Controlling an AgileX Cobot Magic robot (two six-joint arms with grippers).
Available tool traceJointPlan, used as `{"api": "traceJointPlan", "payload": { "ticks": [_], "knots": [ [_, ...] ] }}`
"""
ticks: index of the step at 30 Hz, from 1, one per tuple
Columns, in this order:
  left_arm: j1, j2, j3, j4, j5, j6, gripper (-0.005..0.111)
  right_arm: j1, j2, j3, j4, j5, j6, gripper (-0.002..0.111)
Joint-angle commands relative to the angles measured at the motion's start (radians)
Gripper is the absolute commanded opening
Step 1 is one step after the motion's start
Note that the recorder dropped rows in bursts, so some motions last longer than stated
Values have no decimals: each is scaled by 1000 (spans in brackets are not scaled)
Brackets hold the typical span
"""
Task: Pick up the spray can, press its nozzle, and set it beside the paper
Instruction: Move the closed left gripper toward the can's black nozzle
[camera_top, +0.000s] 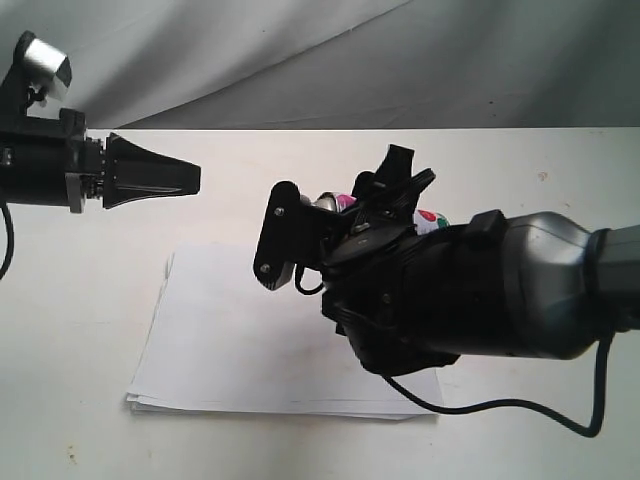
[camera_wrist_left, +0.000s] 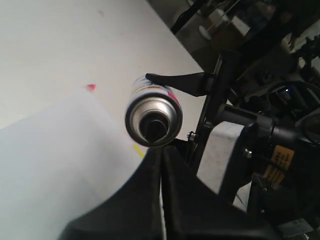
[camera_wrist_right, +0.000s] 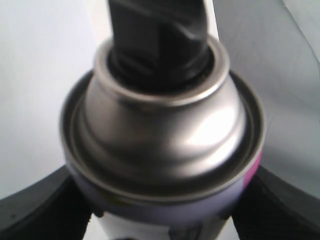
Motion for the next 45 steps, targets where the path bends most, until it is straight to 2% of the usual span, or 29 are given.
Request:
{"api": "traceJointPlan", "payload": {
  "ticks": [1, 5, 7, 13, 21, 23, 28, 33, 39, 45],
  "knots": [
    [7, 9, 34, -67, 15, 120, 0, 1, -12, -9, -33, 24, -49, 0],
    [7, 14, 34, -67, 17, 121, 0, 1, -12, -9, -33, 24, -78, 0],
    [7, 14, 34, -67, 17, 125, 0, 1, -12, -9, -31, 27, -158, 0],
    [5, 14, 34, -67, 17, 123, 0, 1, -12, -9, -16, 71, -187, 0],
    [2, 30, 37, -67, 18, 96, 0, 1, -12, -9, -16, 31, -190, 0],
    [-19, 49, 57, -91, 18, 143, 0, 1, -12, -9, -16, 29, -190, 0],
    [-74, 107, 129, -244, 18, 377, 0, 1, -12, -9, -16, 27, -190, 0],
    [-88, 151, 137, -269, 18, 528, 0, 1, -12, -9, -16, 27, -190, 0],
    [-88, 199, 137, -276, 18, 541, 0, 1, -12, -9, -16, 27, -187, 0],
    [-135, 249, 98, -275, 18, 543, 0, 1, -12, -9, -16, 27, -187, 0]
  ]
}}
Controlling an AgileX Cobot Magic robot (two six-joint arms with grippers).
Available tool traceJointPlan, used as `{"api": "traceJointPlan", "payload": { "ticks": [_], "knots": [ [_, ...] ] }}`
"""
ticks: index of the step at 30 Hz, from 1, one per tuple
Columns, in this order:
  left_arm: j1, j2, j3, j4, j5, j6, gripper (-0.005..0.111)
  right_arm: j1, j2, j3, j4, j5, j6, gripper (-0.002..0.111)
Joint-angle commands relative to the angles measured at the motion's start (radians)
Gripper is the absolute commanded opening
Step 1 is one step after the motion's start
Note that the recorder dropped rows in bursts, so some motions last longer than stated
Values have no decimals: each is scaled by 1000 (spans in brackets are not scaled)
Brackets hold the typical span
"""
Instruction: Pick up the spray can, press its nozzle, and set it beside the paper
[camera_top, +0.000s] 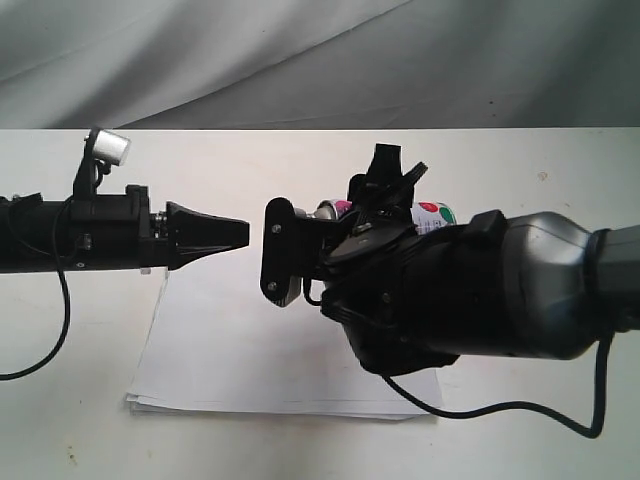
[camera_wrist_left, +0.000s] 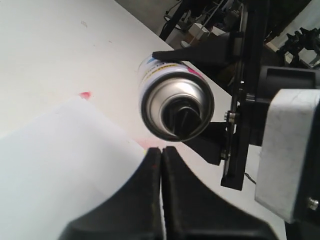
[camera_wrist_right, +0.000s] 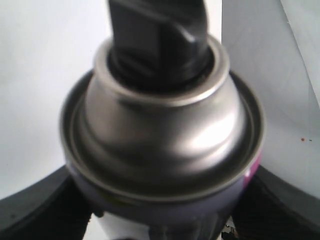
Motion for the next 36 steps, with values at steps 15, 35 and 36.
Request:
{"api": "traceJointPlan", "payload": {
  "ticks": [15, 35, 36],
  "knots": [
    [-58, 21, -44, -39, 9, 87, 0, 1, -12, -9, -3, 11, -1, 0],
    [-116, 21, -66, -39, 9, 78, 0, 1, -12, -9, -3, 13, -1, 0],
    [-116, 21, -66, -39, 9, 78, 0, 1, -12, -9, -3, 13, -1, 0]
  ]
}}
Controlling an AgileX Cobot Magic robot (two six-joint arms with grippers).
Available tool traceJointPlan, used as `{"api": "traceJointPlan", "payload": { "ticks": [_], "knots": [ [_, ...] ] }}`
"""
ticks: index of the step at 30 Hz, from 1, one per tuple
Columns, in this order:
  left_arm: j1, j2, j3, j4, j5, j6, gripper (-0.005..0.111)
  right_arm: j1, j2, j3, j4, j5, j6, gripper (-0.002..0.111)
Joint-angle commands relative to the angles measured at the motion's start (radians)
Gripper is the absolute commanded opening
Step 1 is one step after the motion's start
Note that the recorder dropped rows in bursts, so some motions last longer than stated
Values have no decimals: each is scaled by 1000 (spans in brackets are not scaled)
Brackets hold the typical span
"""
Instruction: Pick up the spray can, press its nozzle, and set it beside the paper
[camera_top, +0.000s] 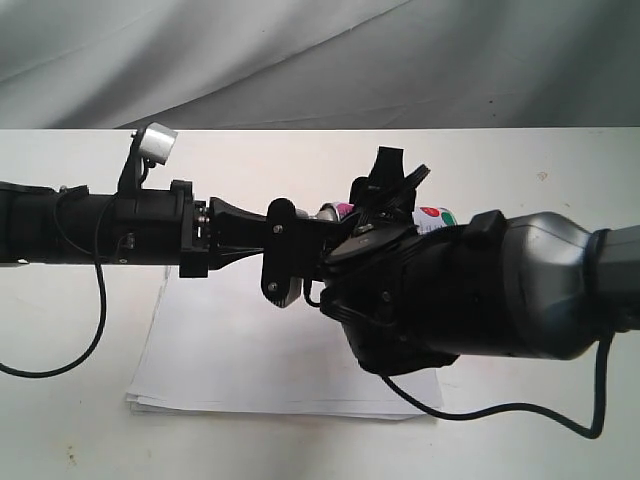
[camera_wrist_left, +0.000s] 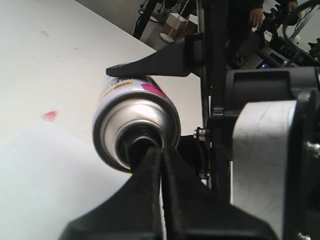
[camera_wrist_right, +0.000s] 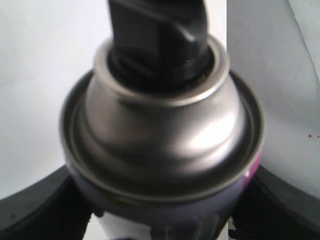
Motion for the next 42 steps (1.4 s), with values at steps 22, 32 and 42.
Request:
{"api": "traceJointPlan", "payload": {
  "ticks": [22, 32, 42],
  "knots": [
    [-6, 11, -74, -12, -46, -33, 0, 1, -12, -9, -26, 13, -1, 0],
    [-6, 10, -72, 39, -67, -48, 0, 1, -12, -9, -26, 26, -1, 0],
    [-6, 10, -72, 42, -64, -55, 0, 1, -12, -9, -26, 34, -1, 0]
  ]
}}
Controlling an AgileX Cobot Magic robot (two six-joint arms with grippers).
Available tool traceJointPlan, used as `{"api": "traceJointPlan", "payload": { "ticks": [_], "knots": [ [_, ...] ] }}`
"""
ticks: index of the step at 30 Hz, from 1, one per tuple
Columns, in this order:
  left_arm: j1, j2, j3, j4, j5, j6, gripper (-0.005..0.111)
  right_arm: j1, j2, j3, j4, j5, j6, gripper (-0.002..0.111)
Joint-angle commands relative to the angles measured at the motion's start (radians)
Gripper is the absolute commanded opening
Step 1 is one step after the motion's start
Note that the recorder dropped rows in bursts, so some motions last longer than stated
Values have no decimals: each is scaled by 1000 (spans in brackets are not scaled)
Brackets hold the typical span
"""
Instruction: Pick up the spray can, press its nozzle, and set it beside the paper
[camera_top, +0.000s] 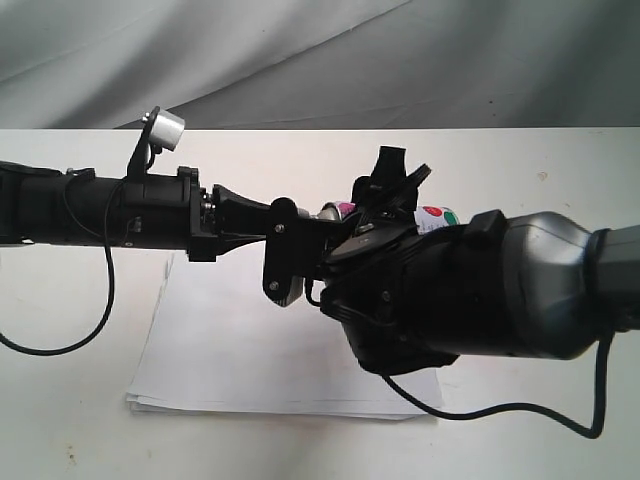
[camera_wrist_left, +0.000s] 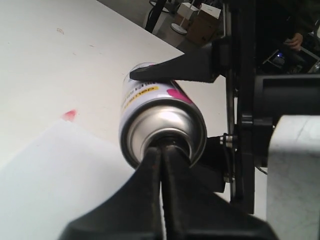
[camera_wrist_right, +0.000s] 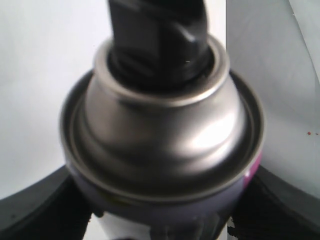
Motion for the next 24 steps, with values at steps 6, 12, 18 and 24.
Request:
{"api": "traceJointPlan", "payload": {
  "ticks": [6, 12, 18, 24],
  "knots": [
    [-4, 2, -5, -5, -3, -5, 0, 1, -12, -9, -27, 24, -1, 0],
    [-66, 13, -7, -5, -91, 6, 0, 1, -12, -9, -50, 11, -1, 0],
    [-83, 51, -7, -55, -97, 39, 0, 1, -12, -9, -31, -54, -45, 0],
    [-86, 51, -7, -55, -97, 39, 0, 1, -12, -9, -28, -95, -47, 0]
  ]
}}
